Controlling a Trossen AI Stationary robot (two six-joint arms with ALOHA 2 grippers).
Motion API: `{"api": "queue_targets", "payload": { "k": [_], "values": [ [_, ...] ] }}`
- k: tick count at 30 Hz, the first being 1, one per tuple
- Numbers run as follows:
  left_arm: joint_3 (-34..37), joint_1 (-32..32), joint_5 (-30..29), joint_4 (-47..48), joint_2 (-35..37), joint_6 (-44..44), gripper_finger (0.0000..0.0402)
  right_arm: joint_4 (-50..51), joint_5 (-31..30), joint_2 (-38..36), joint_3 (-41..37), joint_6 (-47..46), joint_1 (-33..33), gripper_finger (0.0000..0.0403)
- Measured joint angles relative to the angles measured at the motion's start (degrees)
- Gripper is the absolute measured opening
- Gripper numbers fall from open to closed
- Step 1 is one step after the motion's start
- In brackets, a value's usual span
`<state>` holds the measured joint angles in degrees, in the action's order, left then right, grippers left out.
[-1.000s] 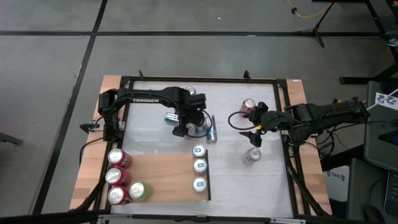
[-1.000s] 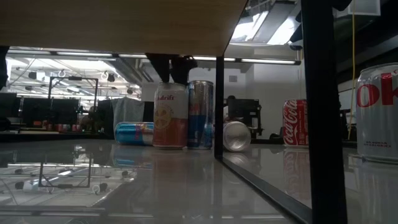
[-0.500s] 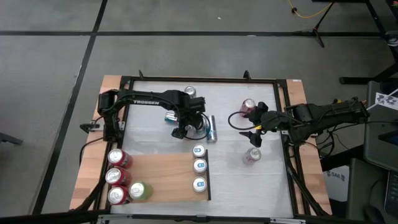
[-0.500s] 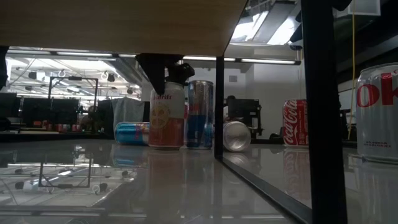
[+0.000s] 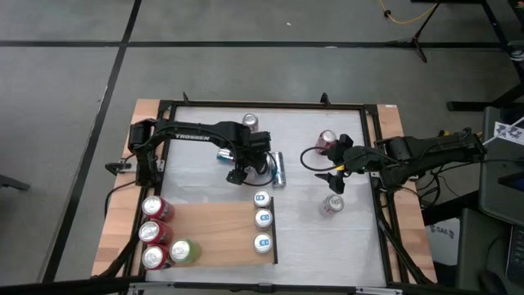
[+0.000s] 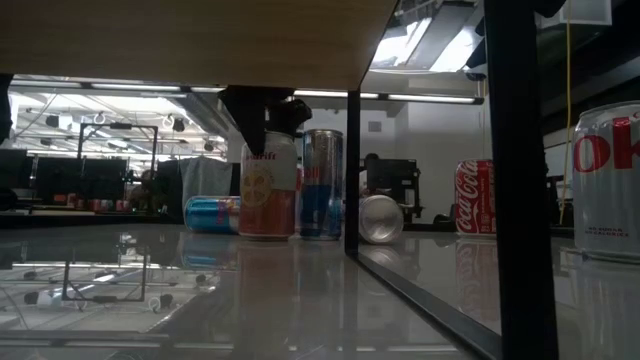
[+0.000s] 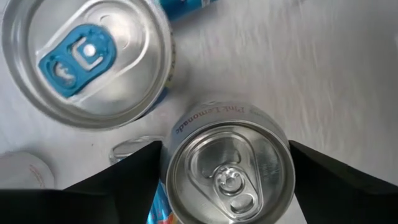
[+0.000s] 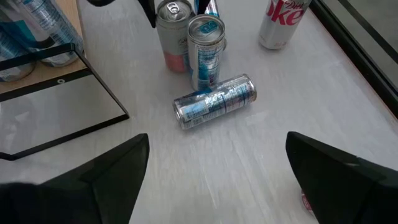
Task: Place canned beverage on shelf
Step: Put the white soda can on the shelf aligned with the green soda can
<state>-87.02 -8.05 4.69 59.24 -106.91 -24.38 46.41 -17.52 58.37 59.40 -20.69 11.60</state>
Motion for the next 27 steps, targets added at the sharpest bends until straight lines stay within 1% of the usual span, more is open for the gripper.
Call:
{"api": "queue_targets", "payload": {
  "k": [4,12,16,19,27],
  "values": [
    [0.00,-0.01,-0.09,0.07,0.00,1.72,0.0286,0.00,0.00,0.00,0.00,0.00,0.00,0.0367],
    [0.30,-0.03,-0.89,0.78,1.62,5.44,0.0281,0.02,0.00,0.00,0.00,0.02,0.00,0.0367],
    [0.17,-0.03,-3.00,2.82,4.78,7.63,0.0280,0.05,0.00,0.00,0.00,0.10,0.00,0.0367],
    [0.17,-0.09,-3.22,5.19,6.79,9.49,0.0280,0.07,0.00,0.00,0.00,0.15,0.00,0.0367],
    [0.09,0.29,-3.76,12.49,14.95,19.28,0.0279,0.09,0.00,0.00,0.00,0.17,-0.02,0.0367]
  ]
}}
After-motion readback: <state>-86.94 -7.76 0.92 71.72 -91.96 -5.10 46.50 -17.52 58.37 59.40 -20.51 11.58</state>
